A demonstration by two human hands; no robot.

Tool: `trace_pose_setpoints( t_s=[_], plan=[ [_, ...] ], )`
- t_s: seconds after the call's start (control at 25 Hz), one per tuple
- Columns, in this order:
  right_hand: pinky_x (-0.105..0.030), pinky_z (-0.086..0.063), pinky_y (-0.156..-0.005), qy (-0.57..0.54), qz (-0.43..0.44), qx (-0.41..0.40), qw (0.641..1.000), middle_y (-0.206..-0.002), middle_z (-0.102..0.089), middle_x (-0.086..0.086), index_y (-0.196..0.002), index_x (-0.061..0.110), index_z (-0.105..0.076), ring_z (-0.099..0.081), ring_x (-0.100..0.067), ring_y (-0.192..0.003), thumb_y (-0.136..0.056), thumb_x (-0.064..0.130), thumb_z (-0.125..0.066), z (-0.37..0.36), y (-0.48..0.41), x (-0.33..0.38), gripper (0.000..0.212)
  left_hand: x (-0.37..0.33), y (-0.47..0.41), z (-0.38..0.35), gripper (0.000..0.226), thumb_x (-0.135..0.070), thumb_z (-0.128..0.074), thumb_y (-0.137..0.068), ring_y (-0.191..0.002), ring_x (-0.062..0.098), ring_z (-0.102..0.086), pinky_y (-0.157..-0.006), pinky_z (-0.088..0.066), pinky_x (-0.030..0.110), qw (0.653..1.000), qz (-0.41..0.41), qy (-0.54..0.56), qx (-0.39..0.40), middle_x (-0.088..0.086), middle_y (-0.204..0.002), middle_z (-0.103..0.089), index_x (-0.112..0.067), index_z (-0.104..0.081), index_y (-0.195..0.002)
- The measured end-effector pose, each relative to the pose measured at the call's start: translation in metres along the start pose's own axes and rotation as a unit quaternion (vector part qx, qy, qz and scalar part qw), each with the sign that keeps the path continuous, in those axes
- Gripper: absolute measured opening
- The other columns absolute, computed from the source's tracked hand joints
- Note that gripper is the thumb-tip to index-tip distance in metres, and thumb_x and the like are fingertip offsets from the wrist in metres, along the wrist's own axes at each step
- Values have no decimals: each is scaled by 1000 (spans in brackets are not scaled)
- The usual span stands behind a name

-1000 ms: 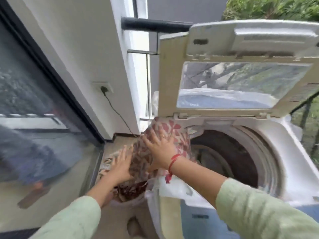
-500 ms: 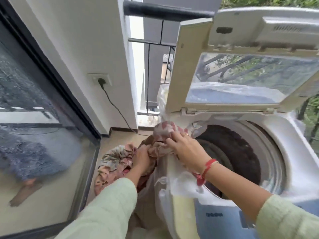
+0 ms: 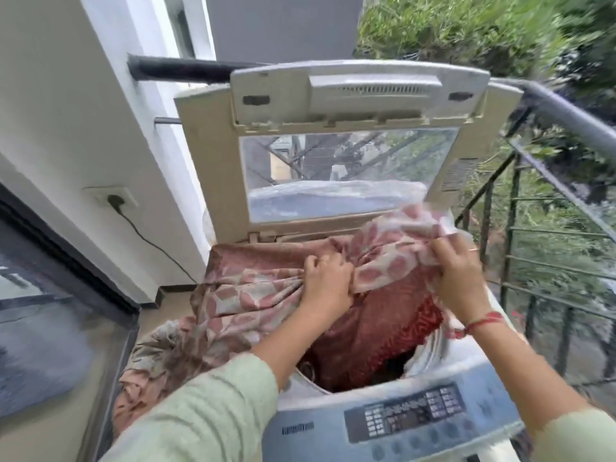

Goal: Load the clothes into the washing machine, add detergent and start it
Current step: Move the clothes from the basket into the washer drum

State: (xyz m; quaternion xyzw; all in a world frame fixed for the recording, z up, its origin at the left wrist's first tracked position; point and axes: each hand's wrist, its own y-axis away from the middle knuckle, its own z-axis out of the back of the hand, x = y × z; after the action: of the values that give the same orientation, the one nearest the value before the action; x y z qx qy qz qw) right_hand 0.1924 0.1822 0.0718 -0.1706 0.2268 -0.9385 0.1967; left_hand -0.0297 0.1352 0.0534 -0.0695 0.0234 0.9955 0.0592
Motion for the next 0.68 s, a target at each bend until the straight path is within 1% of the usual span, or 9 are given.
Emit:
trace_pose_setpoints(
  t_s=[0.04,0.12,0.2,0.24,0.32,0.4,0.48,0.56,0.68],
  plan=[
    [-38,-47,-82,17,43,140,989,-106,-55,-21,-105,18,-49,-55,-37,-100,-70,11,-55,-23,8,-2,37,8,1,-16,56,-41,-60,-78,-122,33,-44,-101,-27,56,991,28,-23,133,11,-128,-48,-14,-49,-125],
    [-34,-48,-89,57,49,469,880,-118,-55,-12,-124,16,-51,-58,-37,-110,-86,21,-54,-57,23,13,37,28,17,-31,75,-49,-58,-82,-142,35,-13,-106,-6,71,965,20,-19,262,12,-150,-25,-17,-29,-143],
    [-28,-44,-90,67,-21,595,800,-119,-59,-7,-126,15,-56,-56,-30,-114,-91,23,-53,-81,33,42,36,57,46,-24,72,-51,-51,-86,-145,27,5,-110,4,65,982,-8,33,186,3,-156,-11,-26,-21,-146],
    [-30,-45,-91,47,-9,573,818,-120,-59,-8,-124,16,-58,-56,-30,-113,-90,21,-53,-88,31,60,35,78,64,-14,67,-53,-45,-88,-145,22,4,-113,4,60,993,1,75,88,-1,-156,-10,-30,-21,-146],
    [-36,-46,-91,-25,46,422,905,-118,-59,-10,-118,16,-60,-56,-32,-111,-87,24,-54,-100,22,109,33,128,106,1,60,-55,-37,-88,-143,20,-14,-115,-10,51,975,61,167,-135,-2,-151,-23,-31,-28,-143],
    [-43,-39,-101,-126,104,331,930,-133,-49,-10,-130,23,-49,-46,-30,-124,-85,46,-54,-106,8,176,51,196,147,-10,67,-58,-41,-84,-137,22,-28,-110,-25,49,950,116,181,-228,3,-145,-35,-26,-31,-141],
    [-60,-16,-111,-86,153,385,906,-157,-14,-6,-147,38,-16,-13,-32,-143,-73,71,-53,-112,0,254,89,262,171,-54,104,-71,-56,-67,-143,21,-12,-112,-19,50,969,164,178,-50,1,-156,-12,-32,-4,-149],
    [-73,-8,-103,61,171,459,870,-159,12,-2,-148,36,5,3,-41,-143,-72,68,-58,-136,-1,308,104,295,179,-103,138,-72,-69,-52,-145,24,7,-116,-9,51,950,164,175,201,-3,-155,23,-40,35,-136],
    [-62,-42,-91,190,132,465,855,-154,-7,-7,-149,18,-15,-40,-37,-125,-88,41,-51,-162,4,336,75,288,171,-155,140,-45,-78,-60,-144,24,10,-117,-10,52,923,180,235,246,-4,-152,31,-41,45,-126]
  ],
)
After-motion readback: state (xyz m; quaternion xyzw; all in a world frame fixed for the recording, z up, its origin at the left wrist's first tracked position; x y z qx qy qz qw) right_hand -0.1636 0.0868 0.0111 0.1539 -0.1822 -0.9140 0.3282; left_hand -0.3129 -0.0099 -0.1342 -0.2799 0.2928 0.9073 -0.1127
